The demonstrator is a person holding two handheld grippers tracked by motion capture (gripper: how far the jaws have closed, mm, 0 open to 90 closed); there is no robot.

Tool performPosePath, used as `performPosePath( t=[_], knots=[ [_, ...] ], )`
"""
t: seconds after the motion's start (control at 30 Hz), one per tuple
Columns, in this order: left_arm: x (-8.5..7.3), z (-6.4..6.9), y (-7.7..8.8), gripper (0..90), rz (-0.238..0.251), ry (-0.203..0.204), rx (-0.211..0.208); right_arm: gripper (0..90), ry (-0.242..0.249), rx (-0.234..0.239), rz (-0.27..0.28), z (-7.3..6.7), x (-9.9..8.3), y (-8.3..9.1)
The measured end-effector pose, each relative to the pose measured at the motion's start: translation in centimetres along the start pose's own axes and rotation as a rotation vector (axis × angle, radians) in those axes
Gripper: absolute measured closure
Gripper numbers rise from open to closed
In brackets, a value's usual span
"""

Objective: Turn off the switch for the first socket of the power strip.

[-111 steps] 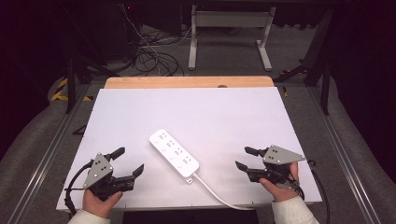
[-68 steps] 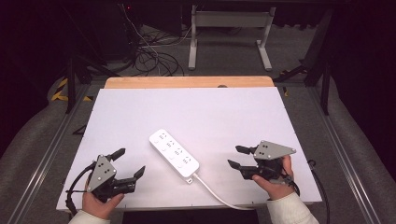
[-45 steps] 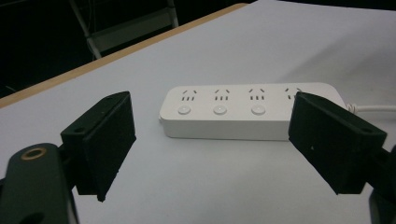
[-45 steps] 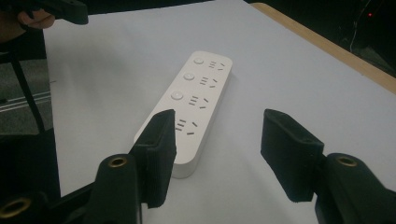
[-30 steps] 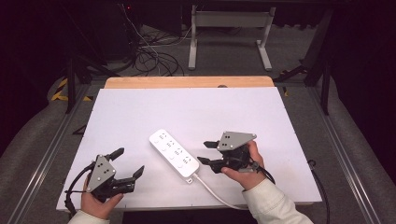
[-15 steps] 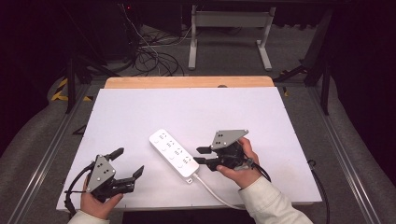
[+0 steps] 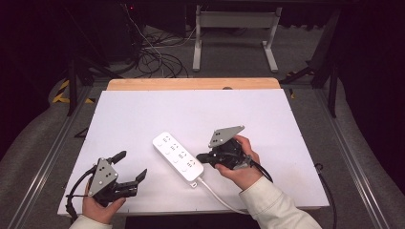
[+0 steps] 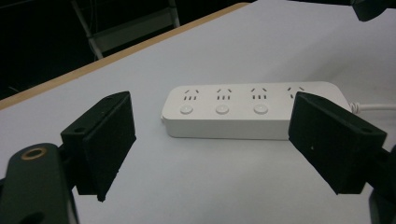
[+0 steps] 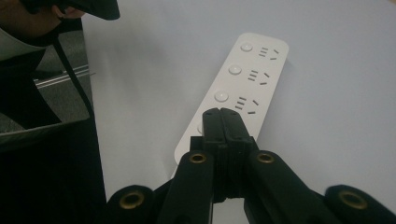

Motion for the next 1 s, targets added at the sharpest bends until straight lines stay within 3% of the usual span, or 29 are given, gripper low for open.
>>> performPosePath(
  t=[0.27, 0.43, 1.0],
  knots=[
    [0.0, 0.0, -0.1, 15.0, -0.004, 0.002, 0.001, 90.0, -0.023, 0.029, -0.085, 0.1, 0.5, -2.1],
    [-0.1, 0.0, -0.1, 15.0, -0.006, 0.01, -0.003, 90.0, -0.008, 0.048, -0.132, -0.1, 0.9, -3.5],
    [-0.1, -0.1, -0.1, 15.0, -0.007, 0.01, 0.0, 90.0, 0.01, 0.033, -0.189, -0.2, 0.8, -6.3]
  ],
)
Point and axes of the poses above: each handheld gripper's, and its own axes: y roughly backward along the jaws, x roughly out of its top, z roughly to its right, the point moved 5 cm from there along -y, roughly forward along the jaws, and after that the axes turned 1 degree about -y, right-handed, at the moved point
